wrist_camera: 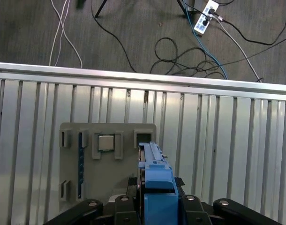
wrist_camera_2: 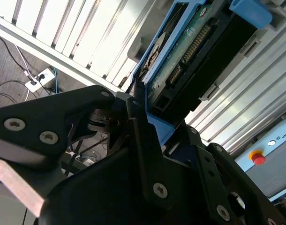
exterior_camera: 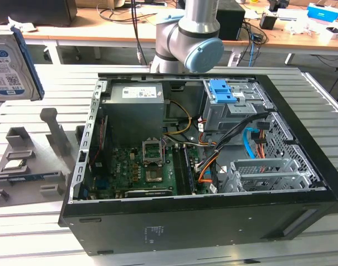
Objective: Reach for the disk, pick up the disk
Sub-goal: 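Pick up the disk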
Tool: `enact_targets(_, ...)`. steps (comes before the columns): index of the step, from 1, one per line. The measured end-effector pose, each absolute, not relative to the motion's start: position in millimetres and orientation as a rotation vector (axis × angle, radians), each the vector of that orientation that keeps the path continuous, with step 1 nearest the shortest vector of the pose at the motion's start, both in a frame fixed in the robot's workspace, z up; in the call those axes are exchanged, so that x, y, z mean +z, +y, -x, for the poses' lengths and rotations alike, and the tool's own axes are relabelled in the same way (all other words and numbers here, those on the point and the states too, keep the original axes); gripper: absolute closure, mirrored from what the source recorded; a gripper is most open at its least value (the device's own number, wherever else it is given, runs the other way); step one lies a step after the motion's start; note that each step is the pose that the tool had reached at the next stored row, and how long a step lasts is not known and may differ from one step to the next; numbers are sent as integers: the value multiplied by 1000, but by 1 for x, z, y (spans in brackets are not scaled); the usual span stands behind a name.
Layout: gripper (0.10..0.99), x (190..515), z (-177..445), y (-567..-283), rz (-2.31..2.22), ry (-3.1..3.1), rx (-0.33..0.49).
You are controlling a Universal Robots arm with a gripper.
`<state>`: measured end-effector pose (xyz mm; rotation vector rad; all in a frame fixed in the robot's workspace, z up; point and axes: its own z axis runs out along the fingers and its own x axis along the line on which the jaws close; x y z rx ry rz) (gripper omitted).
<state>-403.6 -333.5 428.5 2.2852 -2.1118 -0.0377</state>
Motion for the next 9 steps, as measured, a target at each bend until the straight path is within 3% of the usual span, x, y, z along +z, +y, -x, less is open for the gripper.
enact_targets(9, 718, 453, 404, -332, -2285, -2112, -38)
